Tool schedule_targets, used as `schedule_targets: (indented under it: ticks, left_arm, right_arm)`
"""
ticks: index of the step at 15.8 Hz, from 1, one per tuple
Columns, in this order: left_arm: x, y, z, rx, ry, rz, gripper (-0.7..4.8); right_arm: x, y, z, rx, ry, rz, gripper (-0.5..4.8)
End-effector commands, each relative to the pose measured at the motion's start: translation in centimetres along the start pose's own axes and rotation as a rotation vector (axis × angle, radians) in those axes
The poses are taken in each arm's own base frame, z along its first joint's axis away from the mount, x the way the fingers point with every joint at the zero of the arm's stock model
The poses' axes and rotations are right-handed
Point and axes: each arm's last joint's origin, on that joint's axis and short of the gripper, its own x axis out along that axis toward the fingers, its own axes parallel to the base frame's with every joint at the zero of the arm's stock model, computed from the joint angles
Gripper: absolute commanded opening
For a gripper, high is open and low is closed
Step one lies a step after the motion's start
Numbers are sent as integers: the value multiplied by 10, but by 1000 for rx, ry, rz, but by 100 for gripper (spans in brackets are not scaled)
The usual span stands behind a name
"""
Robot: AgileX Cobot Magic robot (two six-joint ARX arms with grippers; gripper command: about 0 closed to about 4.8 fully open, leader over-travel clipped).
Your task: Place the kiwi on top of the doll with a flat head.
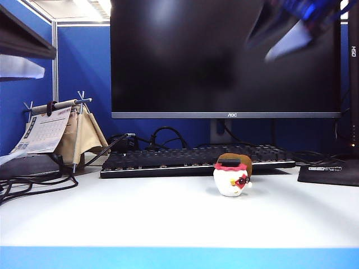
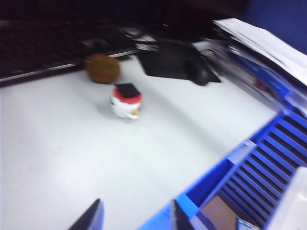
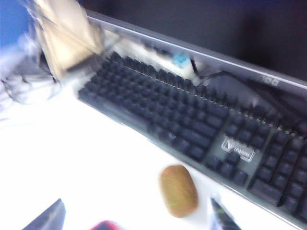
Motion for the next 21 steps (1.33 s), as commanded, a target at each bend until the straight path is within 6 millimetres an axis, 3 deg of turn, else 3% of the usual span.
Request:
schedule_targets:
  ticks: [1, 2, 10, 14, 21]
  left_arm:
    - [-1, -2, -2, -8, 49, -83, 185]
    - [-1, -2, -4, -8, 73, -96, 185]
    - [-1, -2, -8, -7, 120, -107, 185]
    - [-1, -2, -9, -7, 121, -108, 185]
    - [-1, -2, -8, -33, 121, -106, 185]
  right_arm:
    - [51, -31, 5, -5, 83, 26, 456]
    - [63, -38, 2, 10, 109, 34, 479]
    - [151, -48, -57, -17, 339, 65, 479]
    - [169, -58, -76, 5, 369, 51, 479]
    - [194, -61, -94, 52, 368, 38, 479]
